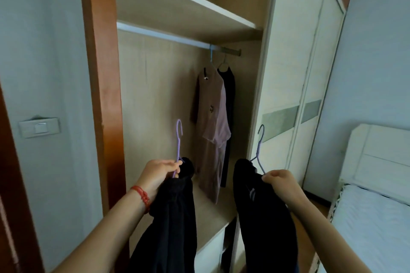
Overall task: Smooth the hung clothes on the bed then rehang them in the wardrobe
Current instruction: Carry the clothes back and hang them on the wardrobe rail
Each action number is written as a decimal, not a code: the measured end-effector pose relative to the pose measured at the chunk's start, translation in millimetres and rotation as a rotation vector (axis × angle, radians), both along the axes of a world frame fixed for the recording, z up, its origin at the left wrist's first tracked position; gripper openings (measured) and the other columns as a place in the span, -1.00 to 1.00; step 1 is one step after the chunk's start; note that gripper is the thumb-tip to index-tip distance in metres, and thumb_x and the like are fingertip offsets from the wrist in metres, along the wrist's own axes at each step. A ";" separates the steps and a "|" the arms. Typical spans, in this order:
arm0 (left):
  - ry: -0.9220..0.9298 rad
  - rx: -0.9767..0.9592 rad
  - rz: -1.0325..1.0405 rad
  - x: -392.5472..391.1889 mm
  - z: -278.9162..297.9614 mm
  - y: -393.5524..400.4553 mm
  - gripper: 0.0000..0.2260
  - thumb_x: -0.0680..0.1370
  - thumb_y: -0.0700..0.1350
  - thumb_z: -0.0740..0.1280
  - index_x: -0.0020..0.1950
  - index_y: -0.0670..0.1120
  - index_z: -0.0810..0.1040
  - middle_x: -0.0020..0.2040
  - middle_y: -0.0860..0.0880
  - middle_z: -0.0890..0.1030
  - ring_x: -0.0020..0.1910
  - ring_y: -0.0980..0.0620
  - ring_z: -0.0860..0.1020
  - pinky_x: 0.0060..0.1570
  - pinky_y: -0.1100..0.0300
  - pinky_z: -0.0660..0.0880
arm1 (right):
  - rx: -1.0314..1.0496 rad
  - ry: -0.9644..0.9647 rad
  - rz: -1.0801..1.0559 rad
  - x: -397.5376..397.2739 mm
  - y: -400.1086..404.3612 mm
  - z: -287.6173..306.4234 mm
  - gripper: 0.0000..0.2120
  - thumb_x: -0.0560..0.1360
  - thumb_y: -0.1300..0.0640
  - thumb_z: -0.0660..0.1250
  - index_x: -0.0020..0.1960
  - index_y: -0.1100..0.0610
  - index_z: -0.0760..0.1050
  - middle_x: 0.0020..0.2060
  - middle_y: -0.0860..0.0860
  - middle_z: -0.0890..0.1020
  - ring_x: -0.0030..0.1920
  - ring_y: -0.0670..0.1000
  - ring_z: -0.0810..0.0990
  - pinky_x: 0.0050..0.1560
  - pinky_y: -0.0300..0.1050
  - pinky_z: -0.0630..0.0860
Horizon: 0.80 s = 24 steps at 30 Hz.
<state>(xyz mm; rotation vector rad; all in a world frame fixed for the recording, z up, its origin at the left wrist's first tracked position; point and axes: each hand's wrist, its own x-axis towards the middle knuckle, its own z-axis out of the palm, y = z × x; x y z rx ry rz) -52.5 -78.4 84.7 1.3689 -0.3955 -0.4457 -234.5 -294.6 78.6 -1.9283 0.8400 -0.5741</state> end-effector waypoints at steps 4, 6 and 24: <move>0.037 -0.077 -0.046 37.6 2.0 -31.5 -0.84 0.52 -0.34 0.22 -0.20 -0.23 0.56 -0.61 0.05 0.51 -0.65 0.18 0.43 -0.57 0.41 0.41 | 0.007 0.028 0.006 24.9 -11.3 12.1 -0.76 0.53 0.25 0.22 -0.09 0.44 0.55 -0.29 0.23 0.50 -0.27 0.14 0.45 -0.24 -0.07 0.35; 0.055 -0.107 -0.064 51.8 -0.3 -44.9 -0.87 0.53 -0.33 0.21 -0.09 -0.22 0.55 -0.61 0.06 0.52 -0.65 0.18 0.44 -0.57 0.42 0.41 | 0.006 0.014 -0.002 34.3 -16.1 14.1 -0.76 0.53 0.26 0.22 -0.04 0.44 0.55 -0.27 0.22 0.54 -0.22 0.15 0.48 -0.21 -0.10 0.38; 0.028 -0.143 -0.088 119.3 4.9 -111.0 -0.76 0.52 -0.38 0.19 0.14 -0.35 0.51 -0.39 -0.08 0.51 -0.66 0.21 0.43 -0.31 0.20 0.37 | 0.030 -0.059 0.110 107.9 -33.9 44.5 -0.80 0.52 0.25 0.23 -0.09 0.34 0.59 -0.42 0.00 0.57 -0.39 -0.12 0.53 -0.31 -0.34 0.44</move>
